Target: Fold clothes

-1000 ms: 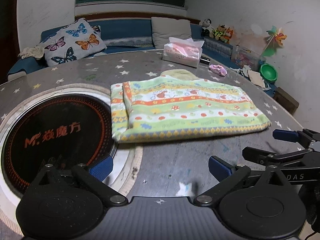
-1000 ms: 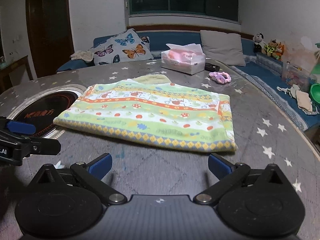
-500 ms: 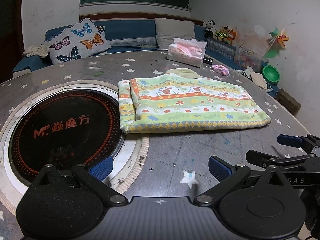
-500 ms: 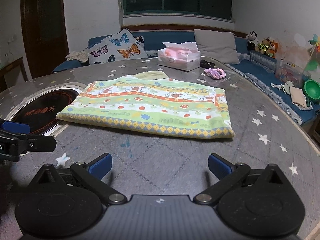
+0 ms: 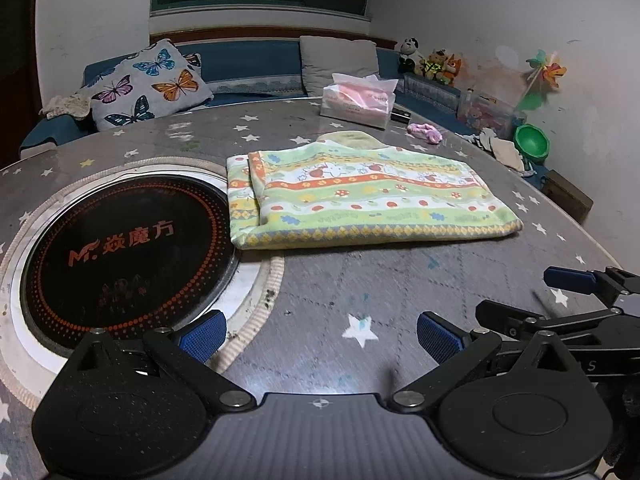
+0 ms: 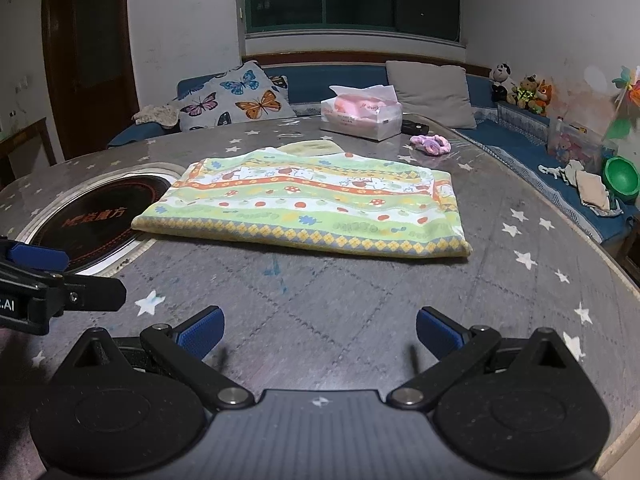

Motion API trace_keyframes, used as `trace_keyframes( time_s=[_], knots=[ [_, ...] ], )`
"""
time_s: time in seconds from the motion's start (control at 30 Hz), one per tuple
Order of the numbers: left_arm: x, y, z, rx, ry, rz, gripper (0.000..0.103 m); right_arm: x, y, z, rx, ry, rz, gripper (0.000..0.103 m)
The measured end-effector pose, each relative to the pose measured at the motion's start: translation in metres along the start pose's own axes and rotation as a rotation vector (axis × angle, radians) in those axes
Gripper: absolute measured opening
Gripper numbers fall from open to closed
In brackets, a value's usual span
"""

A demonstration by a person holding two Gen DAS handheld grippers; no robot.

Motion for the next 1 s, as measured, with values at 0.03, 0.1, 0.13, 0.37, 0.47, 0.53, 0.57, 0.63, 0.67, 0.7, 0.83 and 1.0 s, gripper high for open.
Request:
trace_keyframes(
  time_s=[0.03, 0.1, 0.13, 0.37, 0.47, 0.53, 0.57, 0.63, 0.67, 0.7, 0.83, 1.0],
  knots=[
    [0.001, 0.001, -0.001, 0.001, 0.001, 0.001, 0.103, -0.001, 0.000, -0.001, 0.001, 0.000, 0.001, 0.103],
    [0.002, 0.002, -0.003, 0.002, 0.005, 0.002, 0.103, -0.002, 0.001, -0.003, 0.003, -0.001, 0.001, 0.103],
    [0.003, 0.002, -0.004, 0.002, 0.006, 0.003, 0.103, -0.002, 0.001, -0.005, 0.005, -0.002, 0.001, 0.103],
    [0.008, 0.006, -0.009, 0.004, 0.010, 0.011, 0.103, -0.005, 0.004, -0.012, 0.010, -0.005, 0.001, 0.103],
    [0.008, 0.008, -0.013, 0.006, 0.010, 0.010, 0.103, -0.006, 0.006, -0.015, 0.011, -0.006, 0.001, 0.103],
    [0.009, 0.009, -0.015, 0.009, 0.010, 0.011, 0.103, -0.007, 0.007, -0.017, 0.011, -0.006, 0.002, 0.103],
    [0.010, 0.010, -0.016, 0.010, 0.011, 0.011, 0.103, -0.008, 0.008, -0.018, 0.011, -0.006, 0.002, 0.103],
    [0.010, 0.010, -0.017, 0.013, 0.012, 0.012, 0.103, -0.009, 0.009, -0.020, 0.009, -0.007, 0.002, 0.103],
    [0.010, 0.010, -0.018, 0.014, 0.013, 0.013, 0.103, -0.009, 0.010, -0.020, 0.009, -0.007, 0.002, 0.103],
    [0.010, 0.011, -0.018, 0.015, 0.014, 0.013, 0.103, -0.009, 0.010, -0.021, 0.009, -0.007, 0.003, 0.103],
    [0.011, 0.012, -0.021, 0.022, 0.015, 0.015, 0.103, -0.010, 0.012, -0.023, 0.011, -0.006, 0.003, 0.103],
    [0.012, 0.014, -0.024, 0.026, 0.017, 0.015, 0.103, -0.010, 0.013, -0.025, 0.014, -0.004, 0.003, 0.103]
  ],
)
Point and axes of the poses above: each gripper's, at about its wrist camera, not at the fingertips, and z roughly the way its jaws point, x to its right, y to its underside, the point moved 3 cm from there along z, roughly the way its jaws point, and after that the axes turned 11 degrees about x, right-handed, at the moved point
